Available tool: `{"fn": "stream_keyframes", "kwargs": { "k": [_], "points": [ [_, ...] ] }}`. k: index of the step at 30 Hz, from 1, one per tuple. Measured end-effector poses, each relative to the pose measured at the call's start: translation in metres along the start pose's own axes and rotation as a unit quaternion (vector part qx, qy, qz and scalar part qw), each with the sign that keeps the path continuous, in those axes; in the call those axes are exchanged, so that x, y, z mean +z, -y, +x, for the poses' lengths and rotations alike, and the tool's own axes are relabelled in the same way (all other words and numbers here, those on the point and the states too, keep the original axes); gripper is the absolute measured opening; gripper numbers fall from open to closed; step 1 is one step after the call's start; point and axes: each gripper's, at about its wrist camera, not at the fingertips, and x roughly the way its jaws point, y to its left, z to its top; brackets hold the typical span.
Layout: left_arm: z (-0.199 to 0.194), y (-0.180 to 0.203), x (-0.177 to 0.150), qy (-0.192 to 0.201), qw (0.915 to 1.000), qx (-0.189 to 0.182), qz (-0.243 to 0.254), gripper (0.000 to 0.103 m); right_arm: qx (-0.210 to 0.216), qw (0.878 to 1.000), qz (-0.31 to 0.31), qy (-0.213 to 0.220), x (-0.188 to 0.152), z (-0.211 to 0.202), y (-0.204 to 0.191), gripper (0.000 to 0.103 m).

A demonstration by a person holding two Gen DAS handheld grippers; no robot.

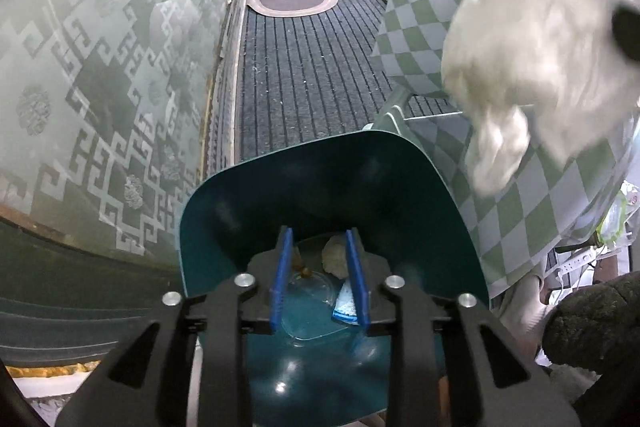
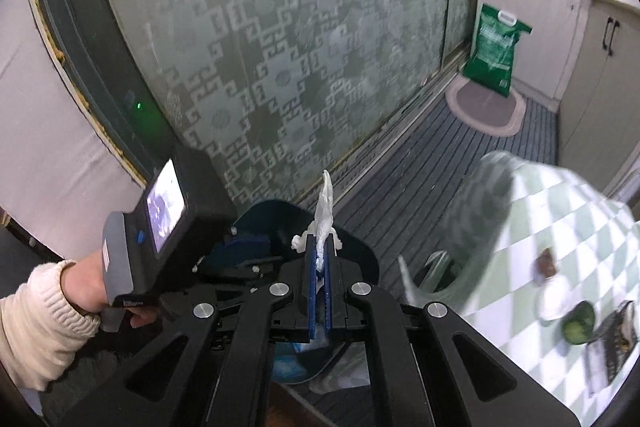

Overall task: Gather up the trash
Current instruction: 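Open the left gripper over the teal bin while the right gripper releases the tissue, then move the right gripper to the lime piece while the left approaches the white cap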

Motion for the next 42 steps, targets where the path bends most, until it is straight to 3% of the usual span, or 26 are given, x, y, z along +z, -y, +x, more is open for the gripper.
{"fn": "stream_keyframes", "kwargs": {
  "k": [3,14,27,30,32,37,42],
  "points": [
    [-0.004,-0.004,0.001,0.008,0.9999,0.005,-0.004,0.029,0.002,1.000,-0.002,-0.023,-0.005,0.014,-0.005,0.003],
    [-0.045,-0.019,0.007,0.094,0.9948,0.015,-0.036,0.009,0.022,0.996,0.004,-0.091,-0.022,0.053,-0.013,0.003],
    [-0.092,-0.021,0.013,0.200,0.9778,-0.006,-0.061,0.008,0.039,0.989,-0.003,-0.141,-0.044,0.078,-0.023,0.003],
    [-0.101,-0.022,0.016,0.223,0.9724,-0.011,-0.067,0.008,0.049,0.988,-0.002,-0.145,-0.045,0.079,-0.026,0.019],
    [-0.106,-0.022,0.017,0.233,0.9697,-0.013,-0.071,0.008,0.048,0.988,-0.002,-0.144,-0.046,0.079,-0.029,0.043],
    [-0.118,-0.021,0.018,0.264,0.9610,-0.029,-0.078,0.008,0.047,0.990,-0.010,-0.136,-0.044,0.076,-0.031,0.044],
    [-0.130,-0.017,0.020,0.295,0.9506,-0.044,-0.085,0.008,0.037,0.995,-0.010,-0.096,-0.039,0.055,-0.022,0.044]
  ]
}}
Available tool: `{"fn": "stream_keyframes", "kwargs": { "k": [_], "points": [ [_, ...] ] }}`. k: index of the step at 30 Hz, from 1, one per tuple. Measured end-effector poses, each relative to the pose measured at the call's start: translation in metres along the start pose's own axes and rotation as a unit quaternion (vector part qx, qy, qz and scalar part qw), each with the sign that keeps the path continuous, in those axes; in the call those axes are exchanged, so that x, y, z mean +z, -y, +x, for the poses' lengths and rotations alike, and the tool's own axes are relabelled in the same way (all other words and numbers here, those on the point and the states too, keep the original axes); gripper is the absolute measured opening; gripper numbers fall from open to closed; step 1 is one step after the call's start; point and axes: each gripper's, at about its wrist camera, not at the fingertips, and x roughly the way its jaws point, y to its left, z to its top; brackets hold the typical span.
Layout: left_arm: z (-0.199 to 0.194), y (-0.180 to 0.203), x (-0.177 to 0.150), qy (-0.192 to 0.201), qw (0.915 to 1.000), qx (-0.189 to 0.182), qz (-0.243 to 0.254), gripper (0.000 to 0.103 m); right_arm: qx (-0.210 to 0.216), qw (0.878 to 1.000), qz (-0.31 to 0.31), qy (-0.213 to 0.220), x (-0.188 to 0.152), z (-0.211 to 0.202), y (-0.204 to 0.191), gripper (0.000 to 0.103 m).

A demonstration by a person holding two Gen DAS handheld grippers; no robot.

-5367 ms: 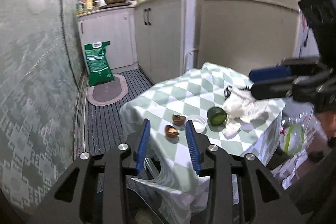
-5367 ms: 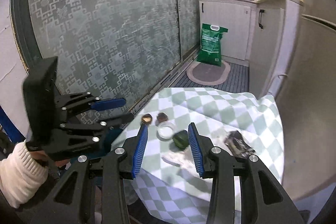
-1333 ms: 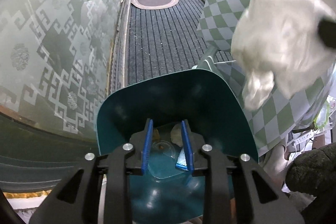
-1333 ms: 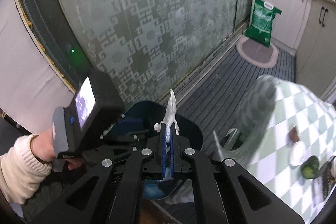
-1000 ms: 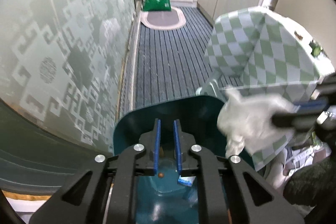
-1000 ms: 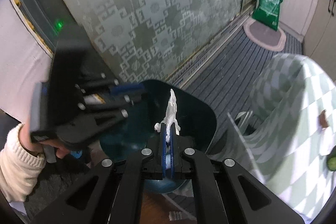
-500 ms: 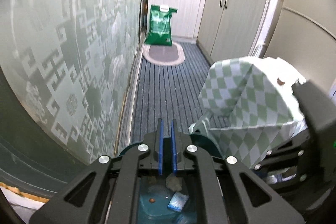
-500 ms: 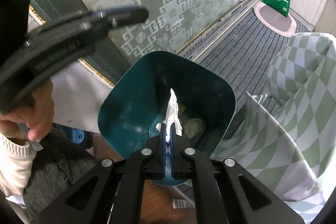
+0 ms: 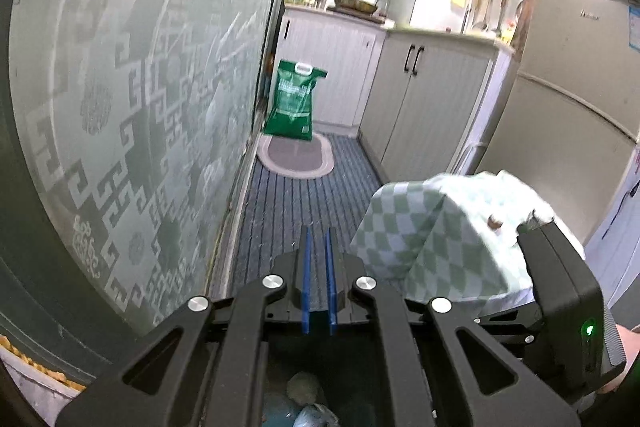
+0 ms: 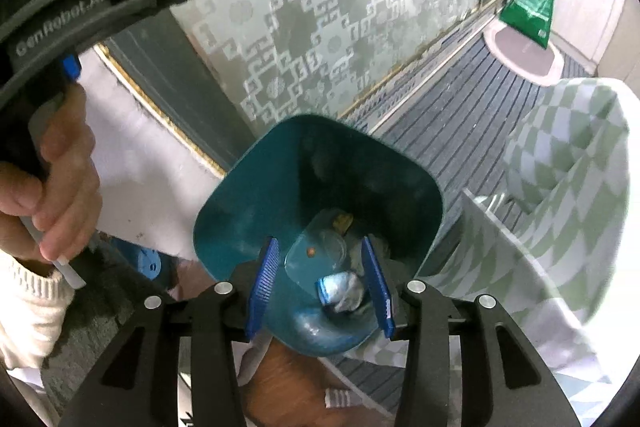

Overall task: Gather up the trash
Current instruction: 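Move the right gripper to the lime piece while the left approaches the white cap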

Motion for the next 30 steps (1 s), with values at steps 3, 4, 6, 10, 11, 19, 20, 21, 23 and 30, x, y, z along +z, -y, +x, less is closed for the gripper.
{"fn": "stream_keyframes", "kwargs": {
  "k": [3,4,6,10,11,19,20,21,23,30],
  "points": [
    [-0.003,0.005,0.005,0.010,0.9999,-0.009,-0.005,0.008,-0.011,0.999,0.000,0.030,0.001,-0.017,0.006,0.044],
    [-0.003,0.008,0.007,0.014,0.9999,-0.009,-0.004,0.008,-0.013,0.999,0.001,0.038,0.001,-0.023,0.009,0.044],
    [-0.003,0.014,0.010,0.018,0.9997,-0.015,-0.003,0.008,-0.017,0.998,0.006,0.053,0.001,-0.032,0.014,0.044],
    [0.000,0.026,0.015,0.027,0.9994,-0.024,-0.002,0.021,-0.039,0.995,0.010,0.086,-0.002,-0.056,0.026,0.045],
    [0.001,0.030,0.015,0.028,0.9993,-0.026,-0.001,0.024,-0.045,0.994,0.011,0.094,-0.003,-0.062,0.029,0.047],
    [0.018,0.071,0.016,0.019,0.9983,-0.048,0.027,0.030,-0.080,0.985,0.041,0.147,-0.019,-0.110,0.064,0.052],
    [0.021,0.076,0.015,0.017,0.9980,-0.051,0.031,0.030,-0.085,0.983,0.046,0.153,-0.021,-0.116,0.069,0.052],
    [0.022,0.080,0.015,0.016,0.9979,-0.052,0.035,0.030,-0.090,0.982,0.053,0.160,-0.024,-0.123,0.075,0.052],
    [0.027,0.088,0.014,0.012,0.9975,-0.055,0.042,0.032,-0.096,0.979,0.063,0.169,-0.029,-0.132,0.085,0.052],
    [0.042,0.116,0.011,0.001,0.9958,-0.071,0.058,0.045,-0.135,0.969,0.093,0.184,-0.045,-0.149,0.117,0.056]
  ]
}}
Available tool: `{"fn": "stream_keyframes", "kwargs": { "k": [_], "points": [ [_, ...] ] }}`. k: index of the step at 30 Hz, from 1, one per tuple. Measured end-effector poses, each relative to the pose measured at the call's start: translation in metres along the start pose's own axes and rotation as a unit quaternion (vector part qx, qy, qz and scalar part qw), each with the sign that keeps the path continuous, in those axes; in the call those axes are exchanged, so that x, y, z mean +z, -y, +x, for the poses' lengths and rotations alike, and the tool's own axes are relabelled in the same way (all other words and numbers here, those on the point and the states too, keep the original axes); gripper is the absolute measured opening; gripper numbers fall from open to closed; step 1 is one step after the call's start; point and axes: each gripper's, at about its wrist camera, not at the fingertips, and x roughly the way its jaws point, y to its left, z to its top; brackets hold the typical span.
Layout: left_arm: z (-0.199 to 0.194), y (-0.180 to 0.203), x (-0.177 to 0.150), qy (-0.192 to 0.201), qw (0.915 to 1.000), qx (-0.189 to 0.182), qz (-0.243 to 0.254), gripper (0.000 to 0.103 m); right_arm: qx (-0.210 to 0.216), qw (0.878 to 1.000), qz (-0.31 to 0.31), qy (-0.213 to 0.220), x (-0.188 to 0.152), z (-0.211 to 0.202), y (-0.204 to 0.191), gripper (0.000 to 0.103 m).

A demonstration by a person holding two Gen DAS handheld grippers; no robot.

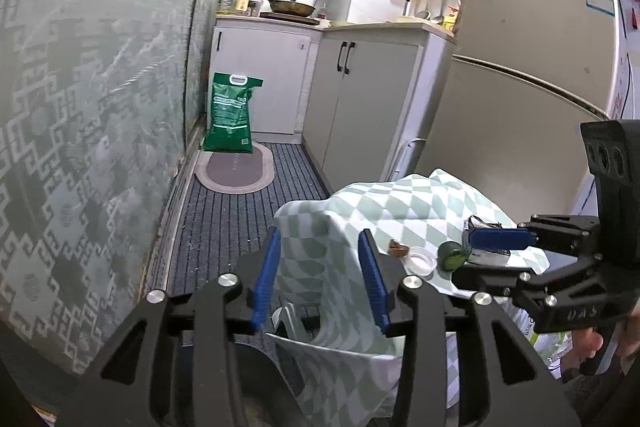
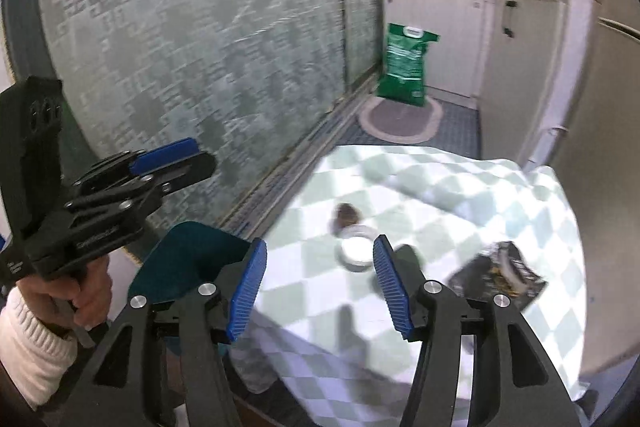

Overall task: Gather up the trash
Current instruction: 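Move the right gripper to the lime piece while the left approaches the white cap, then grasp the lime piece with the right gripper while the left grasps the bottle cap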

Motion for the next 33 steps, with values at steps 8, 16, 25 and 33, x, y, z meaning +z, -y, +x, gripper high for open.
{"fn": "stream_keyframes", "kwargs": {
  "k": [8,16,25,33],
  "points": [
    [0.014,0.015,0.001,-0.009,0.9999,-0.012,0.007,0.056,-0.036,0.999,0.014,-0.005,-0.010,0.007,0.029,0.056],
    [0.029,0.027,-0.002,-0.031,0.9991,-0.023,0.019,0.058,-0.046,0.999,0.023,-0.019,-0.013,0.022,0.042,0.056],
    [0.036,0.039,-0.008,-0.054,0.9967,-0.051,0.033,0.058,-0.021,0.999,0.032,-0.034,-0.013,0.035,0.048,0.029],
    [0.050,0.050,-0.011,-0.081,0.9944,-0.052,0.045,0.053,-0.017,0.999,0.041,-0.013,-0.009,0.017,0.052,0.028]
  ]
}}
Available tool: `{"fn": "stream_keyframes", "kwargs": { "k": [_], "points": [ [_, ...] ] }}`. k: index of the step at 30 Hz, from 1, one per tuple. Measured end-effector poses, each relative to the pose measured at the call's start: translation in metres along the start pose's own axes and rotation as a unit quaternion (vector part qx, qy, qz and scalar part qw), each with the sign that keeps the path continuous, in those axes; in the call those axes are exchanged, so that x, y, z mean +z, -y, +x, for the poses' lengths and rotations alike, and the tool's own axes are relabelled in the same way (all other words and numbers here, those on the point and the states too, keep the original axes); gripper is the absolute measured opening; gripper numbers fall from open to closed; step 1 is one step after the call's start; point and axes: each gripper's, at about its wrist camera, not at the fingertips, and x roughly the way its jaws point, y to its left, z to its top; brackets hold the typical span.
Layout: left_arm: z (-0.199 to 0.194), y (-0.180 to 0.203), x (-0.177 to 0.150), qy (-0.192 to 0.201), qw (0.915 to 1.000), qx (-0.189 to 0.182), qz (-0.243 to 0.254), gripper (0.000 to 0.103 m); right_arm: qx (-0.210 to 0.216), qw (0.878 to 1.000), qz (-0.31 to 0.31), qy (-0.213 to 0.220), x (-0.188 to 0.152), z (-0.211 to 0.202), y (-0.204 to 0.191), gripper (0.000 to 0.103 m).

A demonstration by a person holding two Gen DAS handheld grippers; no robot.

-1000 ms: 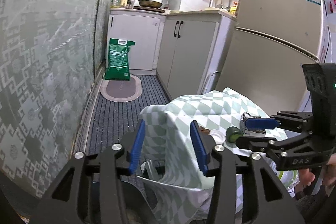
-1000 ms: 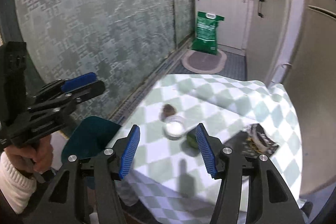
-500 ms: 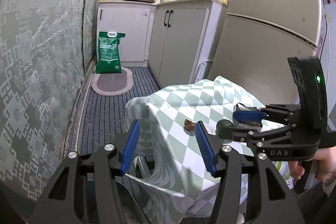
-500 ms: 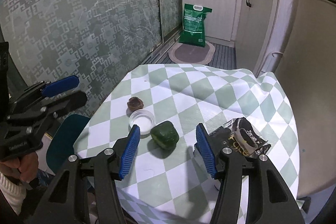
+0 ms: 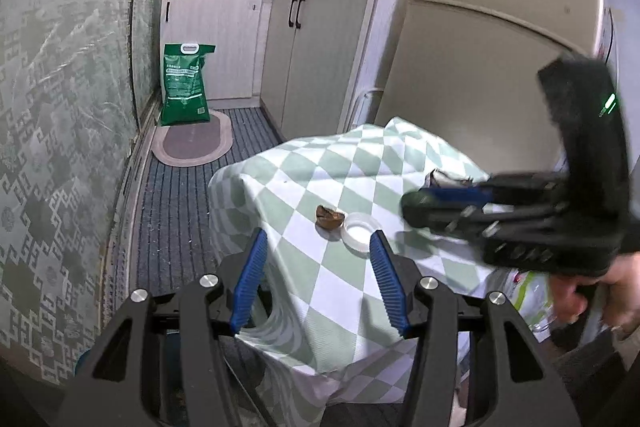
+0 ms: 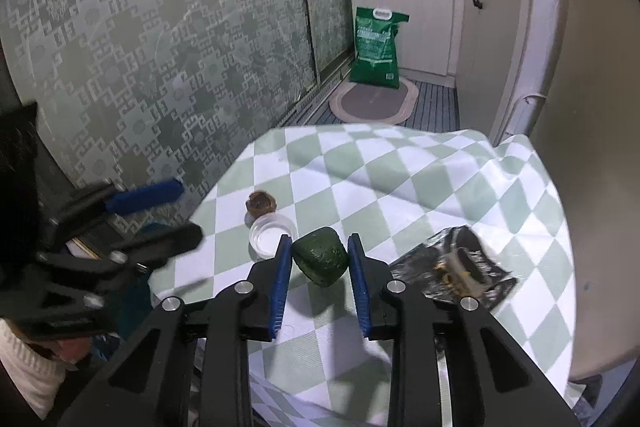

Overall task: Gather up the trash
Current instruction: 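Grasp the lime piece with the right gripper while the left grasps the bottle cap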

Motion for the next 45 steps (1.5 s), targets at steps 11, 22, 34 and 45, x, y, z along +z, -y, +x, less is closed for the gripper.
{"fn": "stream_keyframes", "kwargs": {
  "k": [11,22,34,45],
  "points": [
    [0.030,0.031,-0.003,-0.038,0.9988,0.002,0.030,0.045,-0.004,0.998,0.035,0.044,0.002,-0.040,0.032,0.028],
    [0.052,0.045,0.005,-0.047,0.9968,0.044,0.047,0.045,-0.006,0.997,0.048,0.055,-0.009,-0.059,0.053,0.028],
    [0.061,0.053,0.007,-0.039,0.9960,0.054,0.060,0.032,-0.020,0.996,0.057,0.064,-0.017,-0.074,0.071,0.028],
    [0.032,0.048,0.005,-0.035,0.9990,-0.017,0.022,0.032,-0.014,0.997,0.048,0.063,-0.007,-0.071,0.056,0.028]
  ]
}}
